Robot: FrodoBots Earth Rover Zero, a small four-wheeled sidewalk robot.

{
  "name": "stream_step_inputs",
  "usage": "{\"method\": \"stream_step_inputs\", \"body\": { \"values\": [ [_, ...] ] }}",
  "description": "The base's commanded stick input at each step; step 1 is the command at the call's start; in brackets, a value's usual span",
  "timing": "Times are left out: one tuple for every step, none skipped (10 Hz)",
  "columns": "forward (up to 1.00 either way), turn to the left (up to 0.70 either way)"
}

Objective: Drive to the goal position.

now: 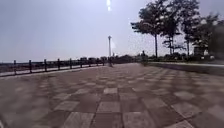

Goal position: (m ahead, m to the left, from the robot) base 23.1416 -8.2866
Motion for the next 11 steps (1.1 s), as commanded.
{"method": "stream_step_inputs", "body": {
  "values": [
    [0.91,0.01],
    [0.91,0.10],
    [0.91,0.13],
    [0.91,0.11],
    [0.91,0.05],
    [0.91,0.01],
    [0.91,0.01],
    [0.91,-0.03],
    [0.91,-0.13],
    [0.91,-0.18],
    [0.91,-0.20]
  ]
}}
